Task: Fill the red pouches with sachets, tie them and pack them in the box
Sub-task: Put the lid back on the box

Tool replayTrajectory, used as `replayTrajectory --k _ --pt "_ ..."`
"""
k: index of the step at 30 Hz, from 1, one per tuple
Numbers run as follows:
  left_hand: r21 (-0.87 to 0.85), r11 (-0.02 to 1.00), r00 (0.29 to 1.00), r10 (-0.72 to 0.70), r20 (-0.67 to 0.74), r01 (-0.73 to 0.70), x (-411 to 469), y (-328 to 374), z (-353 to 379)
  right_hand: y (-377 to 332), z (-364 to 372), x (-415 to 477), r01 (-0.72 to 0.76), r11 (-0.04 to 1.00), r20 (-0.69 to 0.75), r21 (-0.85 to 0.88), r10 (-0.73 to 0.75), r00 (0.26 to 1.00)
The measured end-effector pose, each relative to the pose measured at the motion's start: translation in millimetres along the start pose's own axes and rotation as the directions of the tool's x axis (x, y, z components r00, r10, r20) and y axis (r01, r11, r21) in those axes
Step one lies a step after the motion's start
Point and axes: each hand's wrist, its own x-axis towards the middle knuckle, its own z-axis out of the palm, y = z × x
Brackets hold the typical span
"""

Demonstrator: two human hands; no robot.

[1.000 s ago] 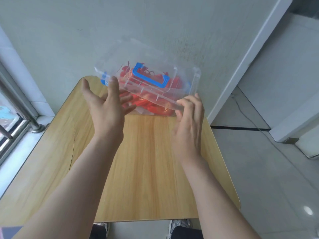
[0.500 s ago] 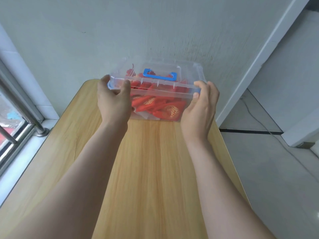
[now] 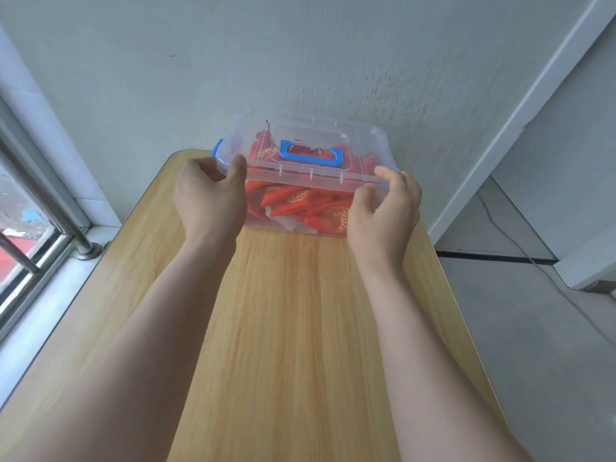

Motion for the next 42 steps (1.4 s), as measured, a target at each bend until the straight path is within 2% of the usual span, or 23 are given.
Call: replayTrajectory --k 3,5,8,10,12,14,16,18,19,23,30,35,38,40,41,42 --pt "-0.041 0.998 0.999 -0.049 -0.009 0.048 -2.7 -2.7 -5.7 -10.0 -10.6 -0.8 -0.074 0.996 -0.027 0.057 0.076 0.997" --pt "-0.087 0.991 0.994 -0.108 -0.032 0.105 -7.3 -4.3 -10.8 -14.9 -18.8 -1.3 -0.171 0.979 -0.06 0.115 0.178 0.982" --pt "-0.188 0.966 0.979 -0.192 -0.074 0.176 -15.8 -2.3 -18.9 -18.5 -29.3 -3.4 -0.303 0.93 -0.139 0.206 0.334 0.932" --pt "-0.176 0.964 0.974 -0.213 -0.073 0.198 -23.8 -0.3 -23.7 -19.7 -32.8 -4.5 -0.382 0.883 -0.151 0.274 0.431 0.889" --pt "-0.162 0.957 0.966 -0.252 -0.064 0.239 -33.0 1.5 -27.1 -20.8 -34.4 -6.2 -0.508 0.777 -0.077 0.372 0.571 0.818" --pt "-0.217 0.918 0.94 -0.341 -0.005 0.332 -39.2 2.7 -26.9 -19.1 -35.5 -6.5 -0.639 0.636 0.046 0.433 0.692 0.72" --pt "-0.248 0.874 0.908 -0.412 0.079 0.418 -42.6 5.2 -26.5 -18.1 -39.2 -5.8 -0.735 0.502 0.211 0.457 0.741 0.638" --pt "-0.253 0.855 0.891 -0.431 0.142 0.453 -43.2 6.8 -26.0 -19.4 -43.4 -4.1 -0.772 0.435 0.313 0.464 0.735 0.602" --pt "-0.262 0.847 0.886 -0.431 0.171 0.462 -43.1 7.0 -25.6 -18.8 -43.6 -2.7 -0.764 0.45 0.314 0.463 0.722 0.616" --pt "-0.318 0.847 0.903 -0.373 0.213 0.425 -41.9 7.3 -22.8 -16.6 -41.3 -1.1 -0.623 0.636 0.21 0.456 0.603 0.77" --pt "-0.258 0.949 0.981 -0.159 0.109 0.183 -41.5 2.8 -18.0 -11.9 -37.6 -4.8 -0.48 0.799 0.11 0.362 0.475 0.873" --pt "-0.2 0.976 0.996 -0.08 0.038 0.086 -40.0 0.2 -16.6 -5.0 -34.3 -4.2 -0.434 0.859 0.091 0.272 0.427 0.9" --pt "-0.167 0.982 0.996 -0.086 0.015 0.087 -38.0 -2.7 -15.1 -5.8 -33.7 -4.0 -0.37 0.905 0.036 0.21 0.372 0.928" --pt "-0.152 0.985 0.996 -0.086 0.011 0.086 -38.2 -4.5 -13.4 -13.4 -34.7 -9.6 -0.23 0.973 -0.133 -0.003 0.227 0.965" --pt "-0.15 0.985 0.996 -0.091 0.004 0.09 -38.3 -5.0 -12.2 -19.3 -35.0 -15.6 -0.107 0.981 -0.191 -0.163 0.076 0.979" --pt "-0.154 0.983 0.994 -0.106 -0.008 0.103 -38.9 -4.7 -10.8 -24.1 -34.5 -22.4 0.023 0.956 -0.189 -0.291 -0.081 0.979"
